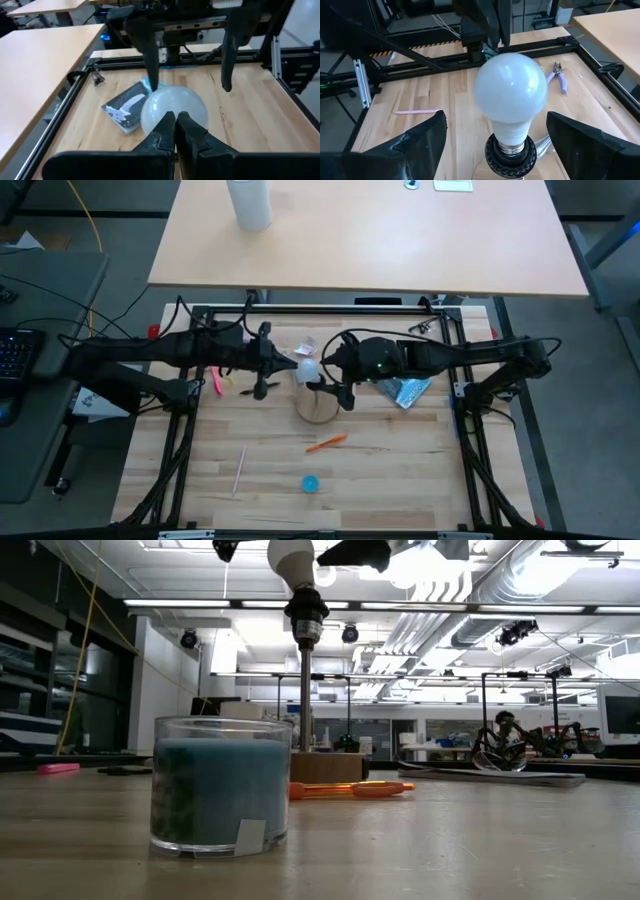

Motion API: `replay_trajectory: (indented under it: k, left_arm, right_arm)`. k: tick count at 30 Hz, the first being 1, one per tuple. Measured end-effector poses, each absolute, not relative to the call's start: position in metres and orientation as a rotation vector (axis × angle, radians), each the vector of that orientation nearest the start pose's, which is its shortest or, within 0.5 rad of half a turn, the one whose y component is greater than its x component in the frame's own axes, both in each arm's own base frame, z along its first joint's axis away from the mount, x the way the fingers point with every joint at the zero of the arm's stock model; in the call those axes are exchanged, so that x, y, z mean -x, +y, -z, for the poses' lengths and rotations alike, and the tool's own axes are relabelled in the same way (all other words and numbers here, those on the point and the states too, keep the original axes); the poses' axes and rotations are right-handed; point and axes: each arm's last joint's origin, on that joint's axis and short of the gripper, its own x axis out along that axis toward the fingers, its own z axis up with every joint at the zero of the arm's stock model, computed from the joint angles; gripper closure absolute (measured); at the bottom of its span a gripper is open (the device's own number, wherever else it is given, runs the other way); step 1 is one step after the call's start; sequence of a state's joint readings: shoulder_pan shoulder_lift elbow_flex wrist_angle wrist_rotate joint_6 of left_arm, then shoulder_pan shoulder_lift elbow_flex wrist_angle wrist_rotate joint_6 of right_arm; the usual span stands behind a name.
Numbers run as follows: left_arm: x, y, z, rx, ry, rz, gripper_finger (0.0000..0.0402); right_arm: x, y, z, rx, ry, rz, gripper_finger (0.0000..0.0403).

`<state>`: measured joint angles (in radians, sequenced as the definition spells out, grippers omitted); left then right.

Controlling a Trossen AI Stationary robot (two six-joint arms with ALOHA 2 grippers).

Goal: Screw lightbulb
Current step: Insert the light bulb into the lamp

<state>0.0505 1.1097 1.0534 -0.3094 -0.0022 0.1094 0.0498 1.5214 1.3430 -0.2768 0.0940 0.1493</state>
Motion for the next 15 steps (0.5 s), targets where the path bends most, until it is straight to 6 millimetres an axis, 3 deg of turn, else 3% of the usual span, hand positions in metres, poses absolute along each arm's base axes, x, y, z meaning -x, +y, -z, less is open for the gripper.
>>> replay_trajectory:
  k: [15]
  left_arm:
    - [-0.252, 0.0123, -0.3486, -0.123, 0.342, -0.013, 0.0401]
  right_arm:
    - [-0.3463, 0.0131, -0.3387, -0.122, 0.454, 0.083, 0.0071]
